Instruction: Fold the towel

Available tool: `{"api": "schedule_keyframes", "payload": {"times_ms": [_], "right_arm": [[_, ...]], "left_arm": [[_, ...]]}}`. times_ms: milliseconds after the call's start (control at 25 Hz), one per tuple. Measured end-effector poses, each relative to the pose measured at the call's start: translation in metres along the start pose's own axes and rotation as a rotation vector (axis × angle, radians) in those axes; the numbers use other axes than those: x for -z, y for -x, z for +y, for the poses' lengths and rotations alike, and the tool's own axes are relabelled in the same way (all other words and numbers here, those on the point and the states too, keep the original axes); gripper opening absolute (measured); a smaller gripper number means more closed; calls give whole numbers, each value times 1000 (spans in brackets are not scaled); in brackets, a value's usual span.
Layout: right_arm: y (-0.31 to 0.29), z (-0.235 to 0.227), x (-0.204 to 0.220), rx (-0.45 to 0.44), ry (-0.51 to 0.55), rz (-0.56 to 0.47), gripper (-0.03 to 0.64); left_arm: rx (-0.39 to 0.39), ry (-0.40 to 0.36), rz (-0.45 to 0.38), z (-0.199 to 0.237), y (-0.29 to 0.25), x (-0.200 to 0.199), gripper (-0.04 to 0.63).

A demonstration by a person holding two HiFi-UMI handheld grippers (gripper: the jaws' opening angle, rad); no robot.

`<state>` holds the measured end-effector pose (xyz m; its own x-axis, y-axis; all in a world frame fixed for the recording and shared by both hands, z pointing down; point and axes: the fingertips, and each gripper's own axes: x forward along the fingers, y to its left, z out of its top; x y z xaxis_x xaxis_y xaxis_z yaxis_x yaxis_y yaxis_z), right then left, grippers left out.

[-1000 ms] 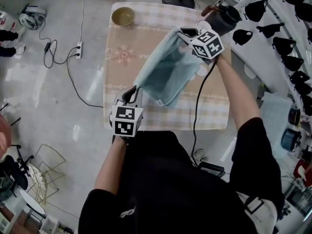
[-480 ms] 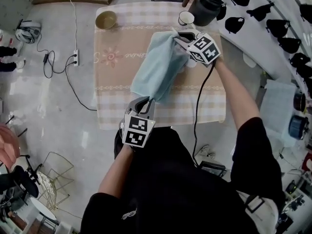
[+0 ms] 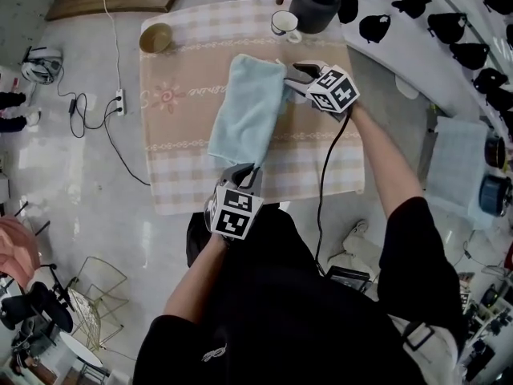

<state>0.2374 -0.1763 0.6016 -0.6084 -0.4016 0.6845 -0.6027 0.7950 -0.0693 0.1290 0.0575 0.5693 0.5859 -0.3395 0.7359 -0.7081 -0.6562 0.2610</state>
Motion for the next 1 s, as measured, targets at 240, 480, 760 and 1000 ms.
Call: {"api": "schedule_keyframes", "payload": {"times_ms": [240, 480, 760, 1000], "right_arm": [[29, 5, 23, 25, -114, -51, 184], [42, 55, 35, 15, -150, -107, 184], [40, 137, 49, 25, -239, -125, 184], [25, 201, 55, 38, -245, -86, 184]], "left_arm": [[79, -18, 77, -32, -25, 12, 90], [62, 59, 9, -5, -1, 11, 227], [1, -56, 31, 85, 29, 18, 227], [115, -395, 126, 108, 17, 34, 227]]}}
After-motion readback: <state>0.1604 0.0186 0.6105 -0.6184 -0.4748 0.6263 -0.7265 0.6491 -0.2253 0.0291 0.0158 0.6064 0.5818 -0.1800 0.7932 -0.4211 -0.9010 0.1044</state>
